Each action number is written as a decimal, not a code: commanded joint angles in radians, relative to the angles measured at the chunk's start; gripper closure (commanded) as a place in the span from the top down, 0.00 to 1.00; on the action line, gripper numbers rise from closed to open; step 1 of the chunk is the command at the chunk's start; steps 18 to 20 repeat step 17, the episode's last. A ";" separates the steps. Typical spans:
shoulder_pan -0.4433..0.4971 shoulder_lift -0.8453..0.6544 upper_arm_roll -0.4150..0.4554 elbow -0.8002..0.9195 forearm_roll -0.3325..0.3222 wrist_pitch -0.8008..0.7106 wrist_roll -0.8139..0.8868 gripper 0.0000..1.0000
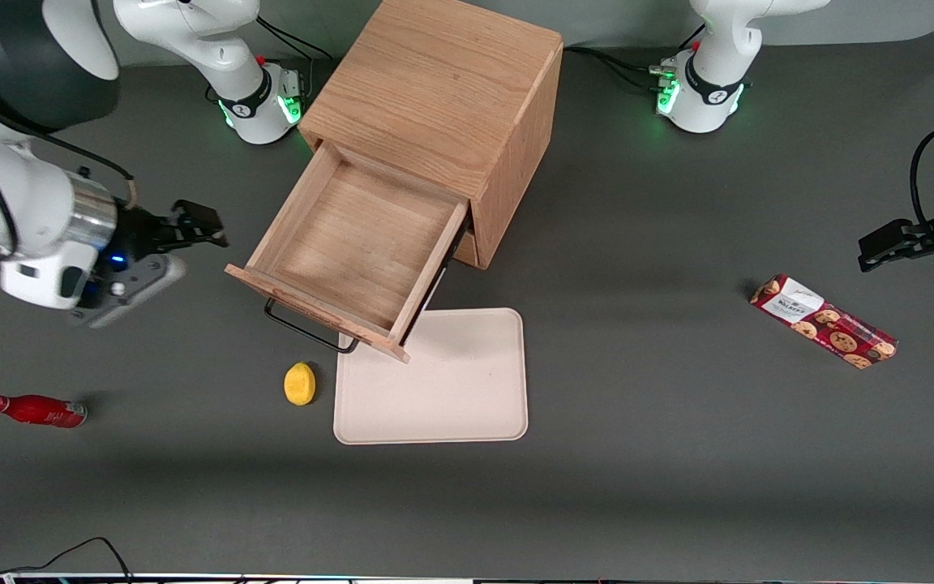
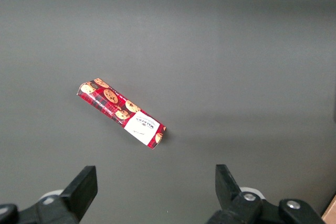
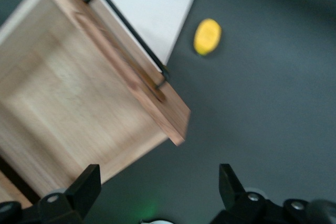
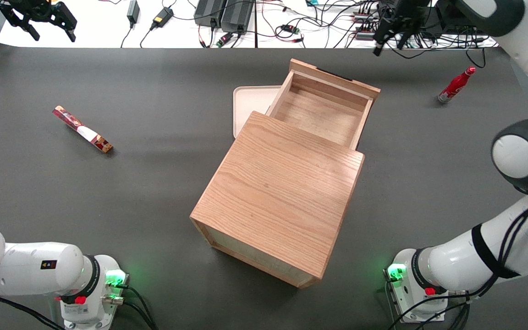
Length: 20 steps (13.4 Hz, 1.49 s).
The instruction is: Open upper drawer
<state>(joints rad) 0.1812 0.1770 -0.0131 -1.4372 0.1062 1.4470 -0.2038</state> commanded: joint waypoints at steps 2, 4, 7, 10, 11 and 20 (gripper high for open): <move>-0.008 -0.265 -0.040 -0.377 -0.086 0.202 0.103 1.00; -0.008 -0.352 -0.083 -0.452 -0.091 0.220 0.129 1.00; -0.043 -0.363 -0.114 -0.425 -0.135 0.211 0.118 1.00; -0.051 -0.346 -0.116 -0.376 -0.135 0.205 0.116 1.00; -0.052 -0.343 -0.117 -0.367 -0.135 0.205 0.118 1.00; -0.052 -0.300 -0.145 -0.298 -0.135 0.170 0.121 1.00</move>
